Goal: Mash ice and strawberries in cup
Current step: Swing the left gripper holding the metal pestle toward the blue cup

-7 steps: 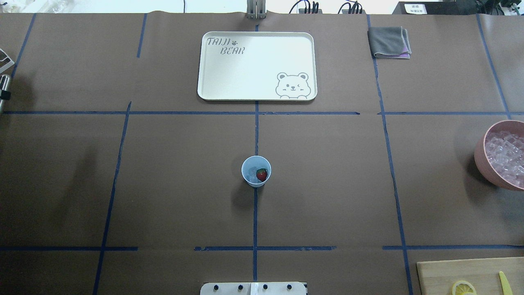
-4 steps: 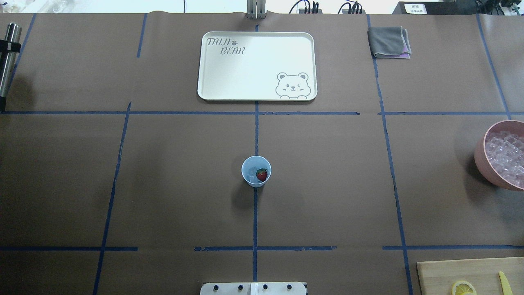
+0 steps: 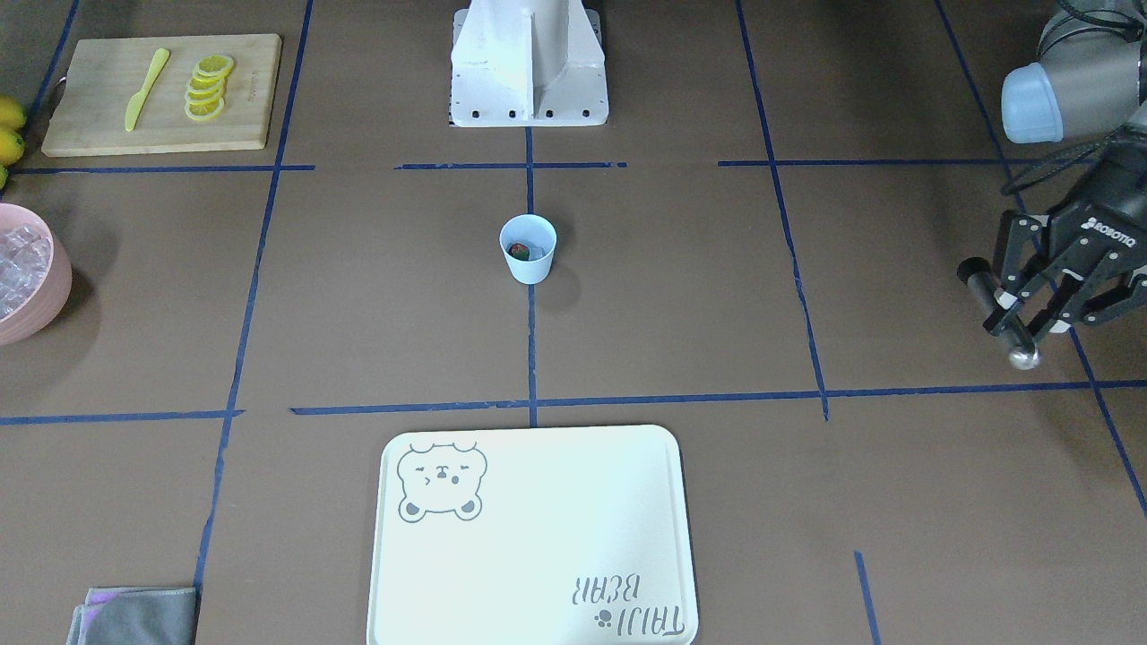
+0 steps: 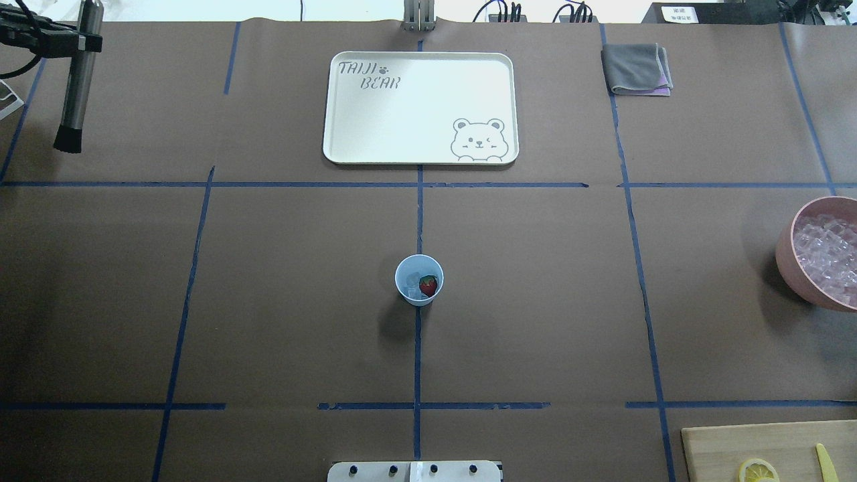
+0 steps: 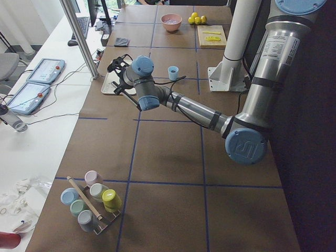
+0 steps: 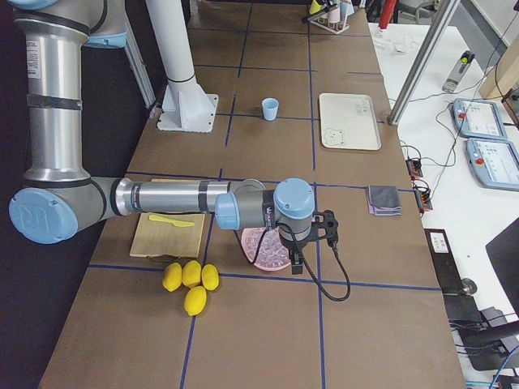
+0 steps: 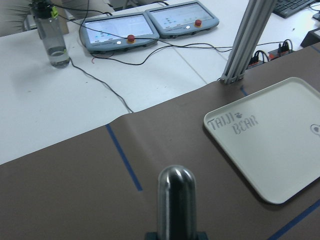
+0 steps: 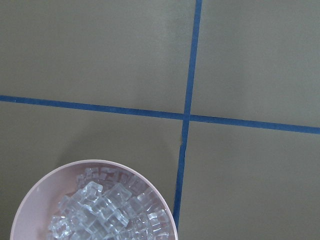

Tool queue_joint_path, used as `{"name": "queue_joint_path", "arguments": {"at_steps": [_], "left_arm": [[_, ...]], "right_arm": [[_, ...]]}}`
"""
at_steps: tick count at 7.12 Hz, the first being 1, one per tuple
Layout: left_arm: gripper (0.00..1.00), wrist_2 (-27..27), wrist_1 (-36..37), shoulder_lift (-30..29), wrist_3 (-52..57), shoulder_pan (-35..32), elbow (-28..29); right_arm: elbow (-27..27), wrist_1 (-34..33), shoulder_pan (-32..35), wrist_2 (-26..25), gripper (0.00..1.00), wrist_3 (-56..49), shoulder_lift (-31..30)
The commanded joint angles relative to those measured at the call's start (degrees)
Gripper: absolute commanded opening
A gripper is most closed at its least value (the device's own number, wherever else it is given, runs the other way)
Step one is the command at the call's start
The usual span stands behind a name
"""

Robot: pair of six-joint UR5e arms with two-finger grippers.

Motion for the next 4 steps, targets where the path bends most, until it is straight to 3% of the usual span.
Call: {"name": "queue_joint_path", "arguments": {"at_steps": [1, 4], "left_arm": [[0.0, 11.4, -9.9, -1.1, -10.9, 8.4, -2.4], [0.0, 27.0, -28.9, -1.1, -13.7, 19.4, -0.9]], "right_arm": [[1.6, -0.1, 0.0, 0.0, 0.99, 0.1, -0.1], [2.2, 0.0, 0.0, 0.0, 0.99, 0.2, -0.1]]}}
